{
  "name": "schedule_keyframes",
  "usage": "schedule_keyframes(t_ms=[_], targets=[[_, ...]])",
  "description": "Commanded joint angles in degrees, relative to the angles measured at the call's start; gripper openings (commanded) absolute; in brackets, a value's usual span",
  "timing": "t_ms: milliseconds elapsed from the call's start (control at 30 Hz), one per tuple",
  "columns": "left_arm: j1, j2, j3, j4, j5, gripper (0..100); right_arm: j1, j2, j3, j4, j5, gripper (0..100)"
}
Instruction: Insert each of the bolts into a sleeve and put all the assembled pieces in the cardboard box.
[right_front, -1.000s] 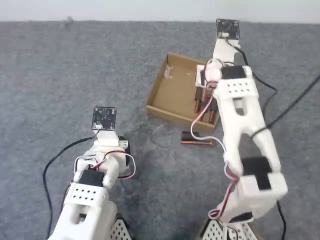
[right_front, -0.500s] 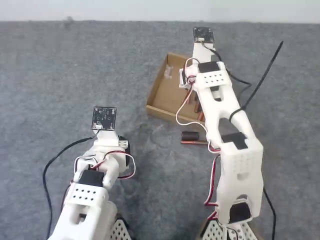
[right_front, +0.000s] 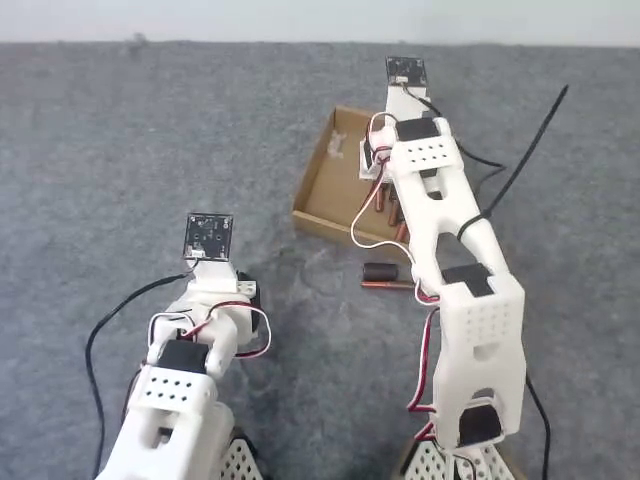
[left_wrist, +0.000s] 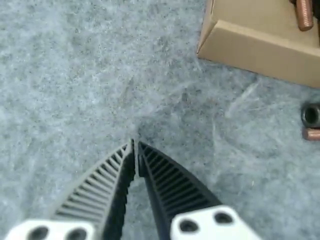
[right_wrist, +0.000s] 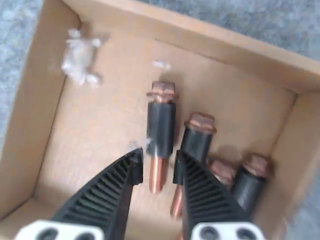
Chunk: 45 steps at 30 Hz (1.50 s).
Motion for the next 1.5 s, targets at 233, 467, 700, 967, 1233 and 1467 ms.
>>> schedule_keyframes(t_ms=[233, 467, 700, 967, 1233, 1467], targets=[[-1.3, -0.9, -0.1, -3.1, -0.5, 2, -0.4, -16.0, -3.3, 24.9, 3.8, 7.6], [-1.4, -0.9, -0.1, -3.0, -0.5, 2, -1.4, -18.9, 5.9, 27.1, 23.7, 7.6], [-1.4, -0.9, -0.1, -3.0, -0.5, 2, -4.7, -30.1, 21.7, 25.2, 33.3, 7.6], [-1.7, -0.9, -0.1, -3.0, -0.5, 2, -11.7, -41.1, 35.5, 24.7, 33.6, 7.6], [-1.8, -0.9, -0.1, -2.7, -0.5, 2, -18.2, -41.5, 44.7, 16.7, 34.1, 8.0], [-1.8, -0.9, -0.1, -2.6, -0.5, 2, -15.3, -41.0, 48.5, 11.3, 44.7, 8.1]])
